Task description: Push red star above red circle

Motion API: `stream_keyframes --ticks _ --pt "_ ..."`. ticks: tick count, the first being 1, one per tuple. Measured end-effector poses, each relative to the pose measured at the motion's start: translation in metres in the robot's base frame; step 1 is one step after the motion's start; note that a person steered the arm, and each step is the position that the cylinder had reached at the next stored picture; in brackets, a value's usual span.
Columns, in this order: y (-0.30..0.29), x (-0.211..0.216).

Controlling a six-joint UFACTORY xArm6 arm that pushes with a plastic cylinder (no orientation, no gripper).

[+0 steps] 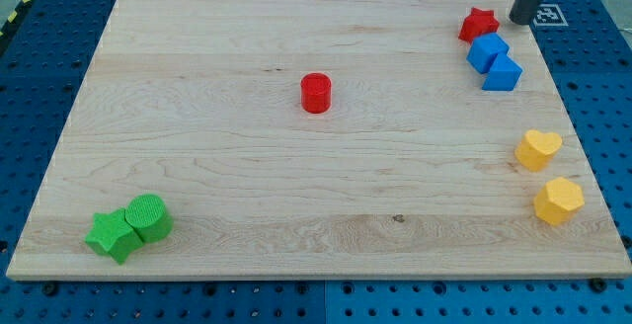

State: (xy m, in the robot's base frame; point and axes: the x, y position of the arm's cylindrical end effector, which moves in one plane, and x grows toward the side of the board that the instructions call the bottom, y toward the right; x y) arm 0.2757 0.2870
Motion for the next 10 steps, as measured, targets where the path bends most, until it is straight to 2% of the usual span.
stream_keyframes --ticks 1,5,8,10 --pt "-0.002 0.003" --pt "-0.068 0.008" --pt "-0.143 0.012" --pt "-0.204 0.057"
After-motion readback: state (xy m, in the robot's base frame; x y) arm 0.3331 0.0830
